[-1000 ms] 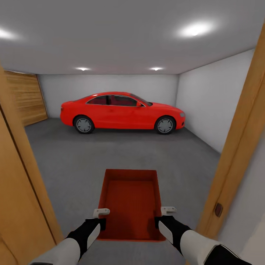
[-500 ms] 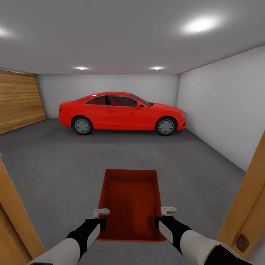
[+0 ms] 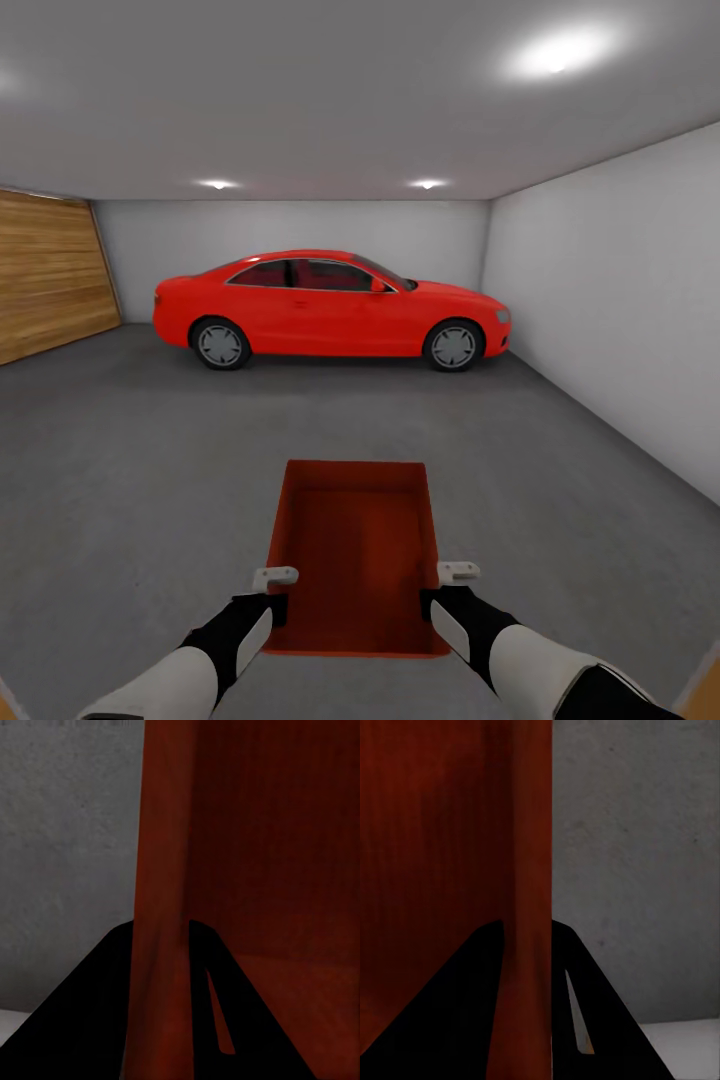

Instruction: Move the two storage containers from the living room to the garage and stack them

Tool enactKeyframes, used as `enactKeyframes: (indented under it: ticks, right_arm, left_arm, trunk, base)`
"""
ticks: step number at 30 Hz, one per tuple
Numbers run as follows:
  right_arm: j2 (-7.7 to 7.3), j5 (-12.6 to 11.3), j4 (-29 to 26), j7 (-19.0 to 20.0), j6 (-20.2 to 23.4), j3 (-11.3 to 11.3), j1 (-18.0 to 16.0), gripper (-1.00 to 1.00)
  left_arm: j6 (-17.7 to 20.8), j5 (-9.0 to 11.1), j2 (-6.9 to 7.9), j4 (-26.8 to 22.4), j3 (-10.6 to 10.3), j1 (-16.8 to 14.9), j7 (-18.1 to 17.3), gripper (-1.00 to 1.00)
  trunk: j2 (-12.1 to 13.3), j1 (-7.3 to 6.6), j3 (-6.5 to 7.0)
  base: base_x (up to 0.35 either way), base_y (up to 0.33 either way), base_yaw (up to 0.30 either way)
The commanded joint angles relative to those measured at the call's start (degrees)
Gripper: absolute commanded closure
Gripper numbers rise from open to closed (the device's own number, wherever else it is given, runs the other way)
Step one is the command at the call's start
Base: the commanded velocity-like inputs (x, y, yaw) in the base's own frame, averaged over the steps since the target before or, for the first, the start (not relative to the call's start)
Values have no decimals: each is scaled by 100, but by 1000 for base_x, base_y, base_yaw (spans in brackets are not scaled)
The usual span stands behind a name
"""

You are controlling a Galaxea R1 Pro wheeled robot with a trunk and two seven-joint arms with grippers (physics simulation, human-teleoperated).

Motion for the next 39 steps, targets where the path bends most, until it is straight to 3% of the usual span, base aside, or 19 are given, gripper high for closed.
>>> enactKeyframes:
  ticks: [1,39]
  right_arm:
    - [-11,182,-14,-58,-177,-44,-7,100]
    - [-11,184,-14,-58,-177,-44,-7,100]
  left_arm:
    - [43,-17,5,21,-85,6,64,100]
    - [43,-17,5,21,-85,6,64,100]
  trunk:
    - [-4,5,-2]
    - [-4,5,-2]
  base:
    - [322,0,0]
    - [322,0,0]
